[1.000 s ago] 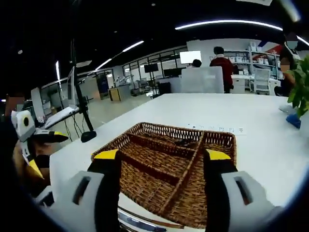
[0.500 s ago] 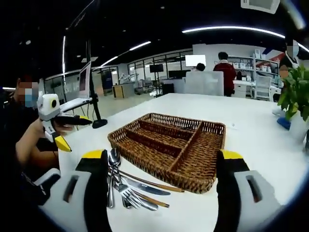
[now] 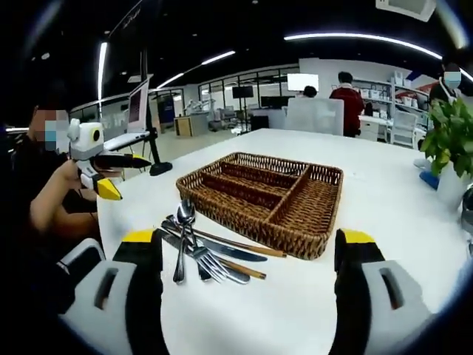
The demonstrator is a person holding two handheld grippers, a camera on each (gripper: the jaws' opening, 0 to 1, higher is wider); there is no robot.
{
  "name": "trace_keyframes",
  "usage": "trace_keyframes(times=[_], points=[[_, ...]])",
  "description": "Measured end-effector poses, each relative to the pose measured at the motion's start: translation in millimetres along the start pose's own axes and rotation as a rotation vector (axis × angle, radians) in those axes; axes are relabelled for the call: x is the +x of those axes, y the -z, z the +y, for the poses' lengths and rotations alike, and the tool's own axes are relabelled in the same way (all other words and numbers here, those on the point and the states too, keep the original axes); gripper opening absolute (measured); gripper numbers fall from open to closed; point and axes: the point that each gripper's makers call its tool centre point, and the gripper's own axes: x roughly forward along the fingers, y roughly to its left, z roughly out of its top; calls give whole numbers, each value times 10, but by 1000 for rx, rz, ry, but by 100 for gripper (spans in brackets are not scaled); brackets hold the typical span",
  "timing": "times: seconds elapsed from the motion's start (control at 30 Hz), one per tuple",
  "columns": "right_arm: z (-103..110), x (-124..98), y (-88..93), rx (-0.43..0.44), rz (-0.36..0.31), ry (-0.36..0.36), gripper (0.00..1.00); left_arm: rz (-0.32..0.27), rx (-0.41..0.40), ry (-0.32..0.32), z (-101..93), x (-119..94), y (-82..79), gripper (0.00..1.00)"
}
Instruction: Arrange the knives, forks, and spoons in their matching storage slots by inserting each utensil handle-first until every utensil is classified and aligned in the correct compartment
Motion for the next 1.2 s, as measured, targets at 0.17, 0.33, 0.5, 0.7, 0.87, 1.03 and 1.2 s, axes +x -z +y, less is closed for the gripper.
trace_keyframes(times=[0.17, 0.33, 0.5, 0.7, 0.87, 1.03, 1.2], points=[[40, -25, 27, -6, 14, -10, 100, 1, 3, 1, -6, -8, 6, 98], [76, -33, -6, -13, 5, -16, 98, 3, 9, 4, -28, 2, 2, 98], [220, 33, 41, -77, 50, -46, 84, -1, 13, 12, -74, 0, 4, 98], [402, 156, 77, -77, 58, -102, 76, -2, 10, 17, -95, -2, 14, 98], [523, 270, 134, -81, 76, -144, 63, 1, 16, 20, -112, 3, 24, 98], [684, 404, 201, -77, 83, -193, 52, 0, 20, 25, -133, -2, 32, 98], [817, 508, 293, -94, 98, -231, 38, 1, 19, 27, -145, -9, 48, 97]])
